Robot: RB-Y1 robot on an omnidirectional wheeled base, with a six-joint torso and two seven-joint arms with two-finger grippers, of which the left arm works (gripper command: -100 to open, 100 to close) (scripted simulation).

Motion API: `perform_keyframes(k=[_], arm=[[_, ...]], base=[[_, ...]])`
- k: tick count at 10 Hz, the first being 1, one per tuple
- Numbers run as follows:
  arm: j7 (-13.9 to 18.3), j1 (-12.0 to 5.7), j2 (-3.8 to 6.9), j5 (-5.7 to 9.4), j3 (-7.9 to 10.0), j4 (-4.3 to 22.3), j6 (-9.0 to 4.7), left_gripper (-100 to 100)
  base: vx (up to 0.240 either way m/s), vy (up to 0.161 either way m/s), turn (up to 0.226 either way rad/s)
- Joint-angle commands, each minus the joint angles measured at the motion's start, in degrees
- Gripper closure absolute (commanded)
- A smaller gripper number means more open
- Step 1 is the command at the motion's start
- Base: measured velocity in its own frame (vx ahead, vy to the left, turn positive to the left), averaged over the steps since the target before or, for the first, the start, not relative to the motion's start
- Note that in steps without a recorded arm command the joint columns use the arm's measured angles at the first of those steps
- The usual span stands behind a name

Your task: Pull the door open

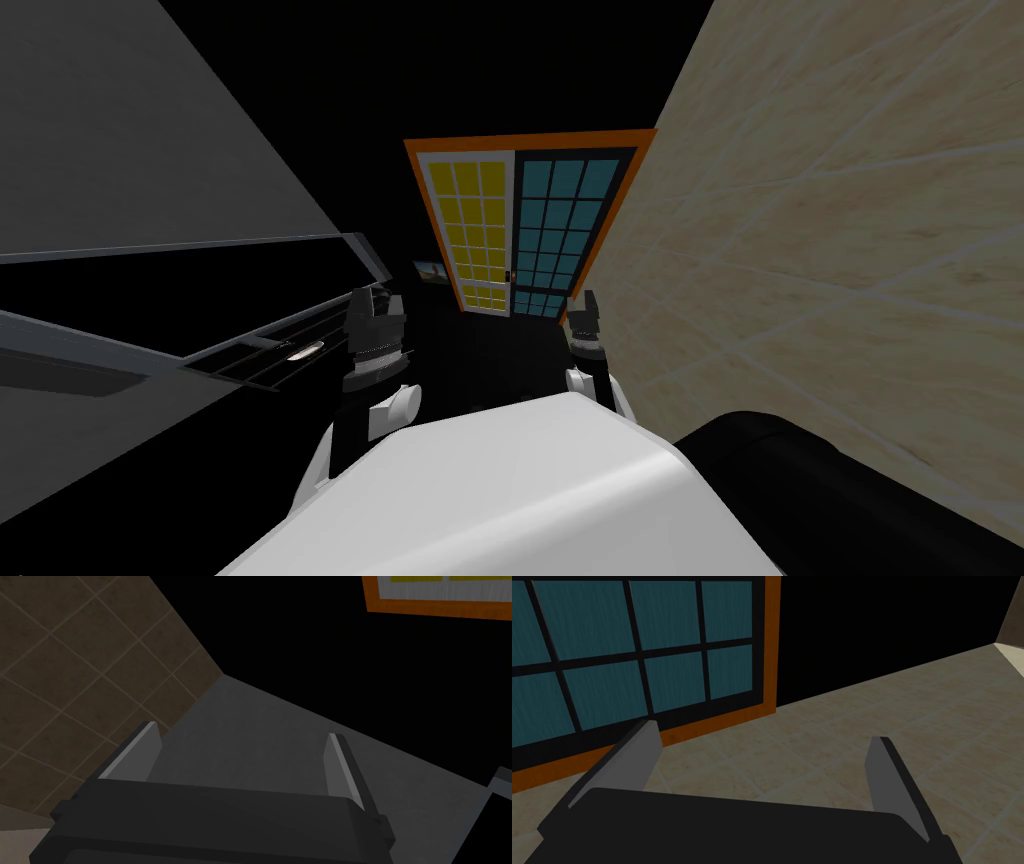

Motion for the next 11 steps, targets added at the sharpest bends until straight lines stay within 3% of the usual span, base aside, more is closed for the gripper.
perform_keyframes(k=[1,7,11], arm=[[-1.8,-0.35,0.74,-0.37,0.45,2.1,-0.49,-100],[-6.8,-1.33,2.37,-1.41,1.72,7.9,-1.86,-100],[-11.7,-2.29,3.51,-2.40,2.95,13.5,-3.19,-100]], base=[[-0.007,0.032,-0.062],[0.138,-0.037,-0.064],[0.131,-0.030,-0.076]])
